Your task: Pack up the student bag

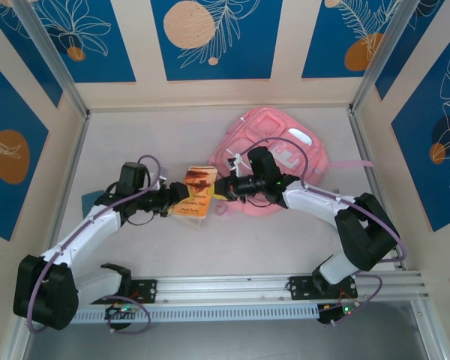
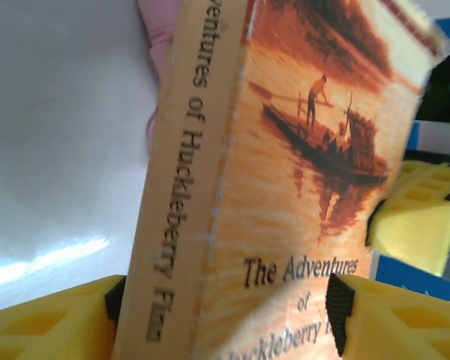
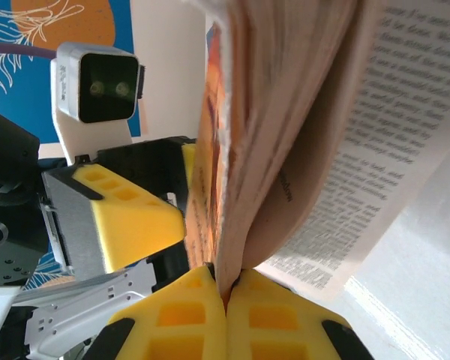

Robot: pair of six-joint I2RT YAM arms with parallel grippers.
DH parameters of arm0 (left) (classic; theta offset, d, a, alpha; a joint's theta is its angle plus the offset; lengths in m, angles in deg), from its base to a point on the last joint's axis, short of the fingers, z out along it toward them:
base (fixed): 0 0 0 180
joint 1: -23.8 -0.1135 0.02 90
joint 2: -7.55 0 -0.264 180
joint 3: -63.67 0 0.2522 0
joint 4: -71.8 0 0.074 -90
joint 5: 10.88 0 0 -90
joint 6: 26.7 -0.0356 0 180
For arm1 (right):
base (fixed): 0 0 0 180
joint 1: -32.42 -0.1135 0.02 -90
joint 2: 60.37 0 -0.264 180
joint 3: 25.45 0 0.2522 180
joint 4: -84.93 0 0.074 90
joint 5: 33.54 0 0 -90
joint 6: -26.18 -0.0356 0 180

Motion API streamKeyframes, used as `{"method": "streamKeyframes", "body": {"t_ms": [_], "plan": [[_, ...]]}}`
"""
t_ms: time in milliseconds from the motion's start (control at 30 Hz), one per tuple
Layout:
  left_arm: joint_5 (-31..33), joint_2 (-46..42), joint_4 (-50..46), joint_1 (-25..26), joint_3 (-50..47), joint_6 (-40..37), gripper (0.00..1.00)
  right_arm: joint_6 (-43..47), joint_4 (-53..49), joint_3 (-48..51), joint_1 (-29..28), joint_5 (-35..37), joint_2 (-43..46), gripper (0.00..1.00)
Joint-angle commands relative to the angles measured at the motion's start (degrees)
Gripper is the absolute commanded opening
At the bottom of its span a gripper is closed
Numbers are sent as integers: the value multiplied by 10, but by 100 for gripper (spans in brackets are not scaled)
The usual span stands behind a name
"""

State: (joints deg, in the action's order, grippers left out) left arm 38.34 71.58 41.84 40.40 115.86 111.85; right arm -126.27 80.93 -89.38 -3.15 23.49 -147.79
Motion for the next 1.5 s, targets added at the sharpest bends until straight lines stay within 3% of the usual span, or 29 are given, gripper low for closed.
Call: {"method": "streamKeyframes", "body": {"t_ms": [0,100,200,400,500,600,833,1100,1233,1467], "plan": [[-25,-11,23,-6,5,11,54,3,10,3,3,-12,20,0],[-16,-18,11,-9,12,10,33,24,-35,-2,4,5,24,2],[-2,-27,-15,-10,26,2,13,45,-77,-10,4,10,30,19],[23,-58,-59,-12,70,-8,8,32,-105,-1,22,47,62,70],[18,-69,-47,-12,86,9,8,9,-72,6,32,34,70,83],[-3,-72,-5,-11,95,40,8,-35,-12,5,36,-1,62,86],[-42,-66,100,-10,113,118,9,-135,111,-30,48,-47,21,87],[-52,-61,182,-8,122,189,8,-217,226,-48,45,-67,-22,76],[-53,-58,186,-7,121,198,8,-243,268,-39,46,-68,-21,65],[-45,-52,172,-7,117,197,12,-289,334,-22,51,-49,-19,26]]}}
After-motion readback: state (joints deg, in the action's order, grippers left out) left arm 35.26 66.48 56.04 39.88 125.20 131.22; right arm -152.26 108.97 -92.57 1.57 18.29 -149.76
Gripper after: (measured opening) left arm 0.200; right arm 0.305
